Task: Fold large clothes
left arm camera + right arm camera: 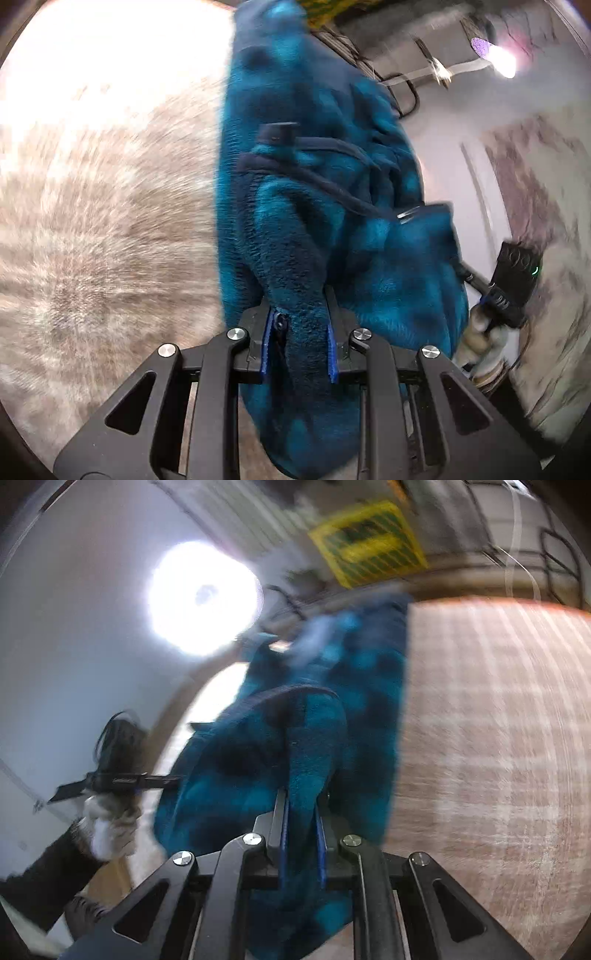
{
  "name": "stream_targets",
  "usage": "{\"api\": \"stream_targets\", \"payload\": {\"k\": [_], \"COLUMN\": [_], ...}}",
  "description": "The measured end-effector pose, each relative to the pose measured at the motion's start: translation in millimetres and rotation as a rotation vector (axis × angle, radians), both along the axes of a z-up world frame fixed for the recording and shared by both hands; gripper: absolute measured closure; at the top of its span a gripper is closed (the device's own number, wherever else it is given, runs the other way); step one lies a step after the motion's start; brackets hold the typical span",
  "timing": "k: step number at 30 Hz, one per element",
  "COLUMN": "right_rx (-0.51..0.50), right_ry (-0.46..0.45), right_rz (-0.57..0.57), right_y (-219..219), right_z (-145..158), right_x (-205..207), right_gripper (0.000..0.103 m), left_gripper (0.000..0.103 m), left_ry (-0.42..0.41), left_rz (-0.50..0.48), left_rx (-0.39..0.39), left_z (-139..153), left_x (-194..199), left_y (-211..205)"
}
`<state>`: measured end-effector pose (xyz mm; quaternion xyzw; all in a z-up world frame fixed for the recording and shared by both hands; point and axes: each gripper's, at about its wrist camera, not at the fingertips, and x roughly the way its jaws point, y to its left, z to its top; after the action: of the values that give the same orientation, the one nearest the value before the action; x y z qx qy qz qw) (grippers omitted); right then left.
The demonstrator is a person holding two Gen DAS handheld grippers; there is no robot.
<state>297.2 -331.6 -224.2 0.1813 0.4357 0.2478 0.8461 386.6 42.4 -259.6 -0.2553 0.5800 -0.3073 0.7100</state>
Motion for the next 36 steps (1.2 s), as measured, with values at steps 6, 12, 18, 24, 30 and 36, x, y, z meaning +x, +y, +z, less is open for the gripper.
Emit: {"api": "stream_targets", "payload": {"k": [6,12,18,24,30,36], "right_rx": [0.051,0.075,0.028,0.025,0.118,0.03], "right_ry": [-0.009,0.015,0.011,-0.007,-0.052,0.011], "right_rz": [-0.004,0.034,0.051,0.059,-0.002,-0.007], "right_y": [-9.7,-16.2,6.5,3.6,-22.7,-7.1], "right_z": [-3.0,-3.2,-7.0,0.0,5.8,-18.6], "right_x": [-1.7,-2.9,19.8,10.4,9.8,38.1], "right_gripper": [0.093,0.063,0.061,0.09,0.091,0.092], "left_gripper": [0.082,0.061,0.05,0.084,0.085,0.084], "left_ry": [-0.072,-0.179,-0.207,-0.235,-0.276,-0.164], "left_rz": [-0.003,-0.046,0.0,-0.034,-0.041,0.009], "left_rx": [-0.043,0.101,0.166,0.084,0.053,0.053], "left_z": [17.5,37.0,37.0,48.2,54.9,5.7], "left_x": [-7.5,-8.6,4.3,3.5,25.7,43.5], "left_y": [10.4,-17.6,-31.5,-40.3,-42.4,-40.9]}}
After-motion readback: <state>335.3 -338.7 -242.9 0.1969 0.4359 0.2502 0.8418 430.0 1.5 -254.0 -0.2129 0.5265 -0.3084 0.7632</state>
